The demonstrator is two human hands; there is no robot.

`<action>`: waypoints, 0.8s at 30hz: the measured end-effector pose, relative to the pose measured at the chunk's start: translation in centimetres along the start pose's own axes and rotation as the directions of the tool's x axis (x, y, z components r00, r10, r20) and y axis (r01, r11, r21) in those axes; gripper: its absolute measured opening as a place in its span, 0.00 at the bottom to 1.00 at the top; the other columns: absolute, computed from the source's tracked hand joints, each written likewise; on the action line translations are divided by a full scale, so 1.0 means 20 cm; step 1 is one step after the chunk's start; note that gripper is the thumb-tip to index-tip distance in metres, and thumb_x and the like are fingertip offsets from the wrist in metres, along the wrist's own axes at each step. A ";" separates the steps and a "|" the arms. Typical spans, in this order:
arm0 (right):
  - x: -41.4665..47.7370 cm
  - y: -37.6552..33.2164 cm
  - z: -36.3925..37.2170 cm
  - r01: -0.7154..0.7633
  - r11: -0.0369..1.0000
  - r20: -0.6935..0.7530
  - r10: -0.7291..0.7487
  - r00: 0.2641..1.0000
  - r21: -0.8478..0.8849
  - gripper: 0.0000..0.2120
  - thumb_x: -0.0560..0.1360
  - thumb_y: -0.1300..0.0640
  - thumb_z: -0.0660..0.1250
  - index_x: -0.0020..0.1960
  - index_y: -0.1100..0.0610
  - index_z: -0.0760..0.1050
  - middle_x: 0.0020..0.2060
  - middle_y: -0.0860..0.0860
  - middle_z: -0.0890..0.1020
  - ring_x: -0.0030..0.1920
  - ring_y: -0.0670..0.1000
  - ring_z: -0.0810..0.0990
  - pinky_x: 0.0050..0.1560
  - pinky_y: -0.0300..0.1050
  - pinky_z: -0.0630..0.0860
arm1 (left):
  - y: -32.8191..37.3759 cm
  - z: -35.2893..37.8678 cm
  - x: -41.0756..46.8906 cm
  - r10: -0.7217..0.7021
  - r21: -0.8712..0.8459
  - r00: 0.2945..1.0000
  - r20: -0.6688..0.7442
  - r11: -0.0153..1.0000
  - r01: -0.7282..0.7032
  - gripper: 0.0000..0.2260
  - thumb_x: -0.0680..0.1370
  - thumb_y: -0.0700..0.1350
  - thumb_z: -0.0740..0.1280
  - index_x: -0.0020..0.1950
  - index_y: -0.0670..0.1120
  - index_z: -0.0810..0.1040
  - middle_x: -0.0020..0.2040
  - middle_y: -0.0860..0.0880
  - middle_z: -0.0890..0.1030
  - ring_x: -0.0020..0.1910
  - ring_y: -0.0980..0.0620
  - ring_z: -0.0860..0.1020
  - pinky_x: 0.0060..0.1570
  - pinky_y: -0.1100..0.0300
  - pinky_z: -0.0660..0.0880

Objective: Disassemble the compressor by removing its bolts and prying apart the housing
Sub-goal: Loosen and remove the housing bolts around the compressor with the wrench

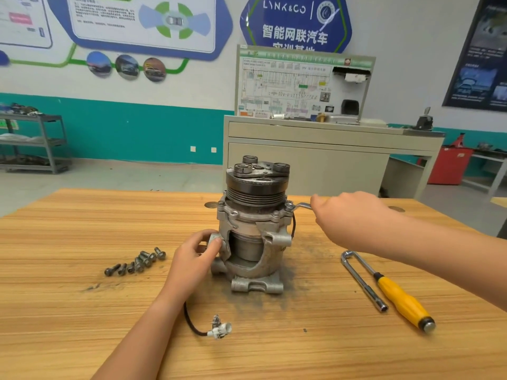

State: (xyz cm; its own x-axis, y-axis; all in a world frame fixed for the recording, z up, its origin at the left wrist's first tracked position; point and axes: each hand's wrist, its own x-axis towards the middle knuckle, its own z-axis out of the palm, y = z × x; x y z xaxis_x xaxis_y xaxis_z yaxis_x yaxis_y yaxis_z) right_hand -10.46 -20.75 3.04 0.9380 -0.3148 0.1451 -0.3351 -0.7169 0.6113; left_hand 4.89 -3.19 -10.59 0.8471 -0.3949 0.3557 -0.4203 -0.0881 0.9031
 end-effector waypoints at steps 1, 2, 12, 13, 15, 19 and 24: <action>0.00 0.00 0.01 0.005 1.000 0.003 -0.005 1.000 0.008 0.19 0.79 0.60 0.52 0.69 0.59 0.57 0.29 0.49 0.64 0.26 0.48 0.64 0.24 0.40 0.64 | 0.00 0.00 0.00 0.005 0.004 1.000 0.000 1.000 -0.005 0.05 0.78 0.47 0.64 0.50 0.57 0.78 0.48 0.53 0.82 0.47 0.57 0.80 0.38 0.69 0.70; 0.00 0.01 0.01 0.014 1.000 0.010 -0.014 1.000 0.019 0.17 0.80 0.57 0.50 0.67 0.59 0.60 0.29 0.49 0.65 0.27 0.48 0.65 0.24 0.41 0.64 | 0.00 0.00 0.00 0.008 0.009 1.000 0.000 1.000 -0.008 0.05 0.78 0.47 0.64 0.49 0.57 0.78 0.48 0.53 0.82 0.47 0.57 0.80 0.38 0.70 0.70; 0.16 0.08 0.05 0.068 0.977 -0.076 -0.085 0.994 -0.201 0.11 0.78 0.66 0.55 0.60 0.61 0.65 0.40 0.50 0.77 0.34 0.52 0.71 0.27 0.40 0.59 | -0.01 0.00 0.01 0.012 0.021 1.000 -0.006 1.000 -0.012 0.07 0.78 0.47 0.64 0.54 0.54 0.78 0.49 0.53 0.82 0.48 0.55 0.80 0.41 0.65 0.73; 0.19 0.08 0.07 0.061 0.983 -0.125 -0.083 0.989 -0.171 0.13 0.77 0.67 0.56 0.61 0.62 0.64 0.43 0.51 0.79 0.37 0.53 0.75 0.30 0.40 0.62 | -0.01 0.00 0.01 0.009 0.022 1.000 -0.009 1.000 -0.009 0.07 0.78 0.47 0.64 0.54 0.54 0.78 0.49 0.53 0.82 0.48 0.55 0.80 0.41 0.65 0.73; 0.24 0.07 0.13 0.066 0.991 -0.215 -0.089 0.973 -0.112 0.14 0.77 0.66 0.58 0.62 0.61 0.63 0.49 0.53 0.79 0.47 0.55 0.78 0.42 0.43 0.68 | -0.01 0.00 0.01 0.000 0.031 1.000 -0.013 1.000 0.000 0.08 0.78 0.48 0.64 0.55 0.52 0.78 0.49 0.53 0.82 0.48 0.56 0.80 0.40 0.67 0.72; 0.34 0.07 0.23 0.120 0.993 -0.364 -0.110 0.925 0.004 0.15 0.77 0.66 0.57 0.62 0.59 0.65 0.57 0.54 0.77 0.58 0.54 0.75 0.62 0.45 0.66 | 0.00 -0.01 0.00 -0.002 0.048 1.000 -0.010 0.999 0.003 0.09 0.78 0.48 0.64 0.57 0.50 0.78 0.50 0.52 0.82 0.49 0.56 0.79 0.41 0.67 0.72; 0.29 0.03 0.28 0.052 0.766 -0.438 0.309 0.844 0.640 0.18 0.80 0.62 0.53 0.70 0.56 0.62 0.47 0.55 0.81 0.46 0.56 0.79 0.49 0.51 0.74 | 0.03 -0.01 -0.02 0.015 0.035 1.000 -0.018 0.999 -0.014 0.05 0.78 0.46 0.64 0.51 0.53 0.79 0.44 0.52 0.83 0.44 0.58 0.80 0.36 0.72 0.72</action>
State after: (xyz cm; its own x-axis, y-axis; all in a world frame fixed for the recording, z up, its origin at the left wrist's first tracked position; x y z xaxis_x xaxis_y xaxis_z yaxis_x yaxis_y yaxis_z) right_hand -5.74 -26.46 -0.15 0.7268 -0.2146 0.6524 -0.2647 -0.9641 -0.0222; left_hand 4.46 -2.94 -10.16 0.8465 -0.3795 0.3734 -0.4434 -0.1142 0.8890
